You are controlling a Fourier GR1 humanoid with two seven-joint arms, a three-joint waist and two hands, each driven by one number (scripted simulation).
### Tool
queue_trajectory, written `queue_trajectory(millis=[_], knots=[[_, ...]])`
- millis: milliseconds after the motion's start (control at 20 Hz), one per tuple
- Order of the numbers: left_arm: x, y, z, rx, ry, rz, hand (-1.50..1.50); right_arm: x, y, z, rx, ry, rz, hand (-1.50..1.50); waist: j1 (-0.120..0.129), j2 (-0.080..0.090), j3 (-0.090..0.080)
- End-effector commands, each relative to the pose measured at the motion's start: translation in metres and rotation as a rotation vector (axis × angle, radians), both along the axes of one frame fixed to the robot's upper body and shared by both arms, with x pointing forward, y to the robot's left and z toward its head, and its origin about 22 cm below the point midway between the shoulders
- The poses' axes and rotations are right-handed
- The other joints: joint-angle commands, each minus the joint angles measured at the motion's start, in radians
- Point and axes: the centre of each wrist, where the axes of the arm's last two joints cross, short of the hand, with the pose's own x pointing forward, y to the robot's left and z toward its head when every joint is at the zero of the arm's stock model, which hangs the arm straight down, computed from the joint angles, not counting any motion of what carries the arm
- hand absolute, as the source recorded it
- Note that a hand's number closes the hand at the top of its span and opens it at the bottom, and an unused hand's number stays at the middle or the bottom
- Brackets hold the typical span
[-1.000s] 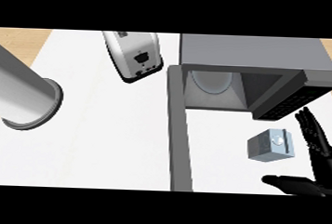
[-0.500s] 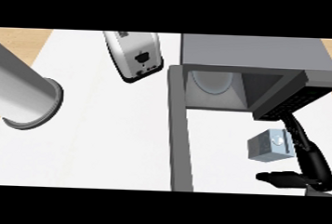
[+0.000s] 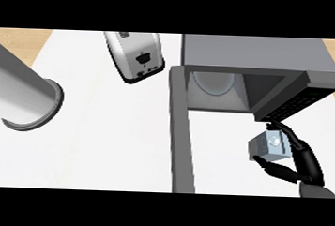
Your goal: Pick up the milk, place it into the microwave and close the microwave
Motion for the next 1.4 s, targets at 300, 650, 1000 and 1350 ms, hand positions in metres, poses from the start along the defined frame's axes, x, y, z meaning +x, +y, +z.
queue_trajectory(millis=[300,650,1000,1350], knots=[[-0.003,-0.001,0.006,-0.010,-0.018,-0.021,-1.50,-0.006,-0.015,-0.026,-0.249,-0.024,-0.019,1.50,0.004,0.007,0.006],[-0.008,0.001,-0.005,-0.019,-0.009,-0.021,-1.50,0.002,-0.007,-0.042,-0.263,-0.042,-0.020,1.50,0.013,0.010,0.008],[-0.006,0.006,0.005,-0.022,-0.035,-0.029,-1.50,0.055,0.060,-0.035,-0.217,-0.029,-0.040,1.50,0.028,0.015,0.008],[-0.012,0.001,-0.004,-0.056,-0.014,-0.029,-1.50,0.065,0.066,-0.029,-0.123,-0.114,0.066,1.50,0.015,0.007,0.007]])
